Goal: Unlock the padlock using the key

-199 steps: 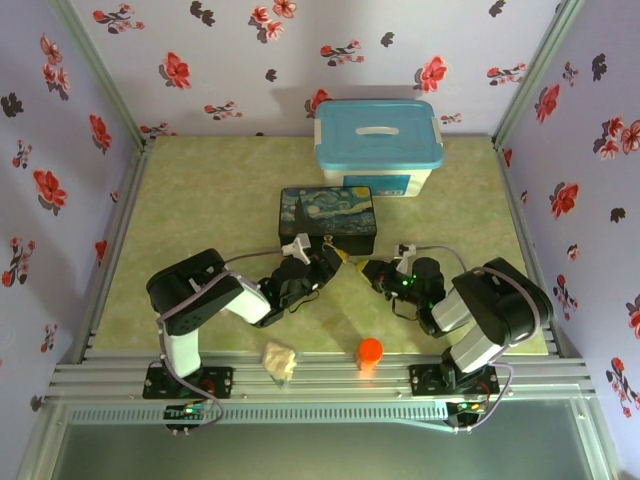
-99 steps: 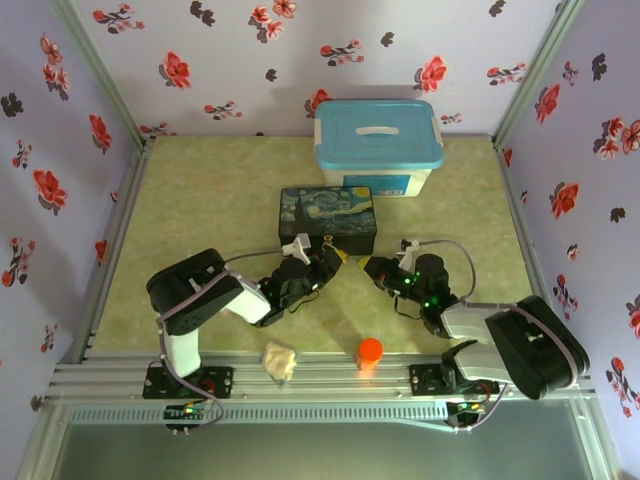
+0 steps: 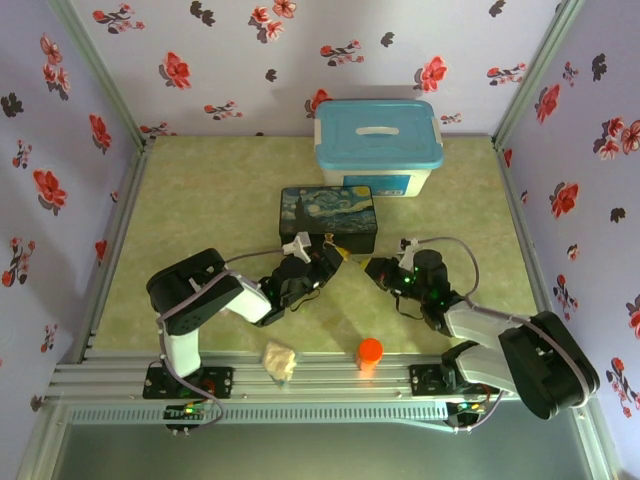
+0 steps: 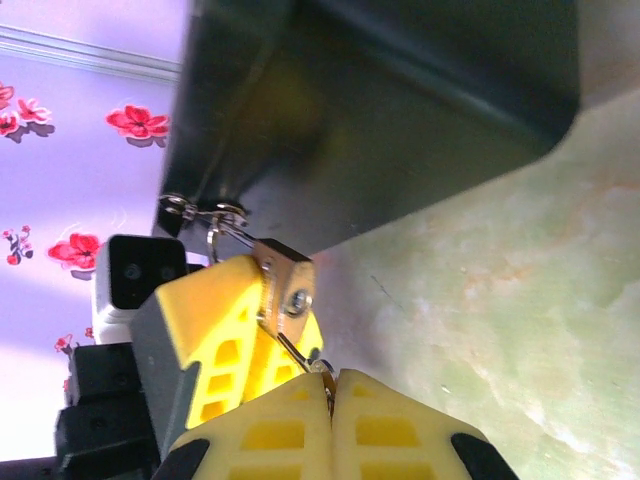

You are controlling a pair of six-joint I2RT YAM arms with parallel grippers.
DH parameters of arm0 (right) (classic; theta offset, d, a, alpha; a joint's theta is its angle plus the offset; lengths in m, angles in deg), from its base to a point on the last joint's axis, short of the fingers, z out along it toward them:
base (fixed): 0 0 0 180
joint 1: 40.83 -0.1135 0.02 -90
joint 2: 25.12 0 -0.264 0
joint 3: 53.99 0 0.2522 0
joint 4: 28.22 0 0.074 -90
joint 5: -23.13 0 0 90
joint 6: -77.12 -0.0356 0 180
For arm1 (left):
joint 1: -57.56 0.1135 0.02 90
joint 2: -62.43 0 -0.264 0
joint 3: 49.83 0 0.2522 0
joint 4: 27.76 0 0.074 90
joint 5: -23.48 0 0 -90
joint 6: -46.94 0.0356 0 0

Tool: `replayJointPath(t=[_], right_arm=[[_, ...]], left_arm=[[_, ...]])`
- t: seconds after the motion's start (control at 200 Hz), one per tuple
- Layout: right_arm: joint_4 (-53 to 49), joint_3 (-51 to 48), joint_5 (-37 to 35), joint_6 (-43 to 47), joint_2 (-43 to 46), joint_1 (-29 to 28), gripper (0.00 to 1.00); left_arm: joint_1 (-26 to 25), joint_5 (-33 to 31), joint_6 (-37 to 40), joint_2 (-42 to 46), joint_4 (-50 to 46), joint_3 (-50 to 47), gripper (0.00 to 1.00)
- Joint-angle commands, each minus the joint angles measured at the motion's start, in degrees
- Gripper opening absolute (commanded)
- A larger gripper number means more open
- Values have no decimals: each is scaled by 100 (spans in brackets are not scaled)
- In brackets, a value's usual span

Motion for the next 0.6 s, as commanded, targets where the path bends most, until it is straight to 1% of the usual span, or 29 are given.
replayJointPath(t=[0.0,0.11,0.295,0.465,0.595], right_arm=[[-229,198,-182,210,104,-39,0],[-379,260,-226,291,5,-39,0],[-90,256,-174,197,-228,-48,0],[-97,294,-194,248,-152,-48,0],[-317,377,-223,361,-155,-53,0]], left_arm=[[-24,-74,17,76,464,177,0],[-24,-79,-49,94,464,172,0],[-32,-81,-57,51,473,192,0],[-59,-50,-44,34,473,246,0],[-72,-25,-113,-80,517,255,0]])
